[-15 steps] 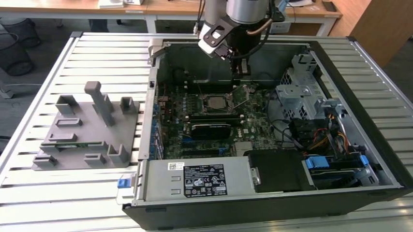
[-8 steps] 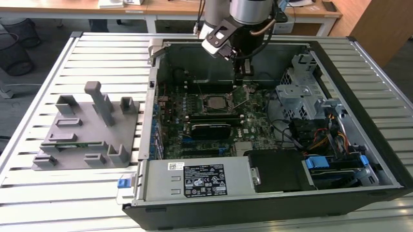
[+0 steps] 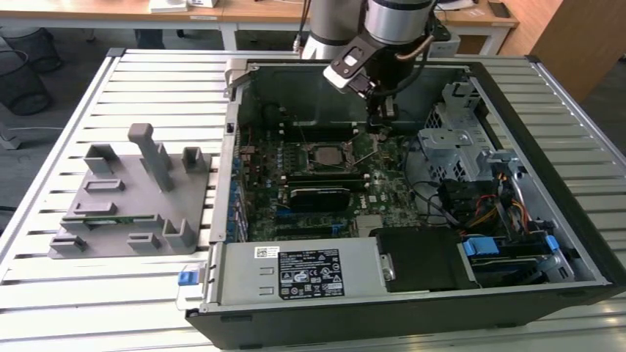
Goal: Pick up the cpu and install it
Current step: 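Close the cpu cover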
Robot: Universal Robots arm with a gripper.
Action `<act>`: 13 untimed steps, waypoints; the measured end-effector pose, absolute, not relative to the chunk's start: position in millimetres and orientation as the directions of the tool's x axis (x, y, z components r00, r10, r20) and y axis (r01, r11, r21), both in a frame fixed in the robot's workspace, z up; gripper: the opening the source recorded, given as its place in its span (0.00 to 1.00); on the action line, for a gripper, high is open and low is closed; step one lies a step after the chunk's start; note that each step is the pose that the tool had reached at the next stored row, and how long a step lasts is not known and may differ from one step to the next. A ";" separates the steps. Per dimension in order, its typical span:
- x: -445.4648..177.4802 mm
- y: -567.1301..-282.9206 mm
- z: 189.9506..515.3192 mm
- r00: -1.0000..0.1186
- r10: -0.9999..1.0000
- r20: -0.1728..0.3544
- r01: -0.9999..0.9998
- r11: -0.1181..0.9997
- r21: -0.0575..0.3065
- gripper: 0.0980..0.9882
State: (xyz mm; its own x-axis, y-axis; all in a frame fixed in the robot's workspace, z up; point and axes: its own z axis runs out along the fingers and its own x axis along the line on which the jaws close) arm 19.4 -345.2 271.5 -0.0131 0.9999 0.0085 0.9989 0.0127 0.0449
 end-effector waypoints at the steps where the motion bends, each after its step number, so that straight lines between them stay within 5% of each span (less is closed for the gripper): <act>1: 21.2 -345.2 269.8 -0.013 1.000 0.009 0.999 0.013 0.045 0.01; 13: 41.8 -344.6 263.4 -0.041 0.999 0.009 0.998 0.041 0.039 0.01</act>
